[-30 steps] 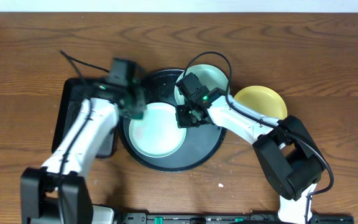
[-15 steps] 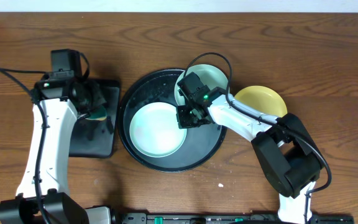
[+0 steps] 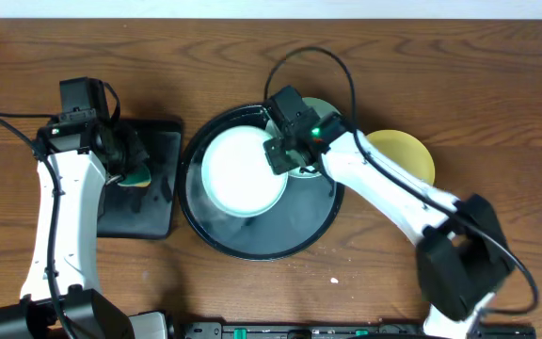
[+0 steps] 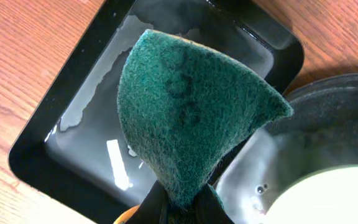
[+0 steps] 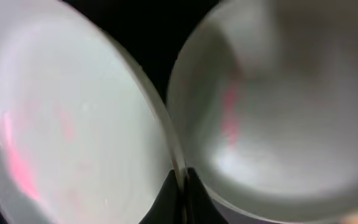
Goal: Clean dirty plates on tray and stack at the side
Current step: 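Lift the green plate with the right gripper and stack it on yellow plate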
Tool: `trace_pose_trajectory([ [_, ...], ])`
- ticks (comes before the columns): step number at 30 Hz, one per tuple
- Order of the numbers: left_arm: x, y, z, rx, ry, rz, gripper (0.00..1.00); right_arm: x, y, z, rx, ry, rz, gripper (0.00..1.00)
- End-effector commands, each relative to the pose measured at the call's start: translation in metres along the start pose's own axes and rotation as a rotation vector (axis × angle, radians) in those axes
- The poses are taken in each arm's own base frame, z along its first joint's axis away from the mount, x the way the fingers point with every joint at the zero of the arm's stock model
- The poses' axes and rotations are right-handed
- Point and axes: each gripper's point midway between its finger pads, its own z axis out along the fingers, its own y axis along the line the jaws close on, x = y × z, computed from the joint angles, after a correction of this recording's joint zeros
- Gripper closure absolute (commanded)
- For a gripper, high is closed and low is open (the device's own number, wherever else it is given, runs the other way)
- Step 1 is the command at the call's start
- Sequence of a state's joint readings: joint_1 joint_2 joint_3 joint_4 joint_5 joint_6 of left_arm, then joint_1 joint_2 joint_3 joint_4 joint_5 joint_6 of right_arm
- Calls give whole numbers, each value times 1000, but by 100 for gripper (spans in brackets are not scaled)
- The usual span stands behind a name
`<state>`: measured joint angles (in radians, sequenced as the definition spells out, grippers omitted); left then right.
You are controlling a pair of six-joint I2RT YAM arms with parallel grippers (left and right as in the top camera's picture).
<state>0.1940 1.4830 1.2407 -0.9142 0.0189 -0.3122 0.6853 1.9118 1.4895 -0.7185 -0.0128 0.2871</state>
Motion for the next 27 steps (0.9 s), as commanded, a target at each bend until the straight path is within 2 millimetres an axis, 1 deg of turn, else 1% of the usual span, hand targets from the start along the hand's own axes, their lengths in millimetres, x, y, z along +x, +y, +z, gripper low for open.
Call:
trace_pose_trajectory([
  [1,-6,0,-7,-3,-26,17,93,-35,-15,-54,253,-186,-197,99],
  [7,-7,0,-7,-3,-27,17,93,-50,-9,-93,460,-321,-284,99],
  [8,-7,0,-7,-3,-26,17,92,-55,-6,-106,547,-371,-322,99],
  [11,-7,0,-7,-3,-27,17,93,-61,6,-126,678,-439,-400,99],
  [13,-7,0,-7,-3,-27,17,93,-64,15,-136,734,-475,-432,99],
  [14,-7,0,-7,-3,-27,17,93,-65,25,-146,777,-513,-456,99],
  [19,-7,0,-7,-3,-27,17,93,-71,43,-175,896,-613,-462,99],
  [23,-7,0,-7,-3,-27,17,93,-78,46,-196,980,-670,-436,99],
  [27,-7,0,-7,-3,-27,17,93,-86,49,-208,1009,-699,-435,99],
])
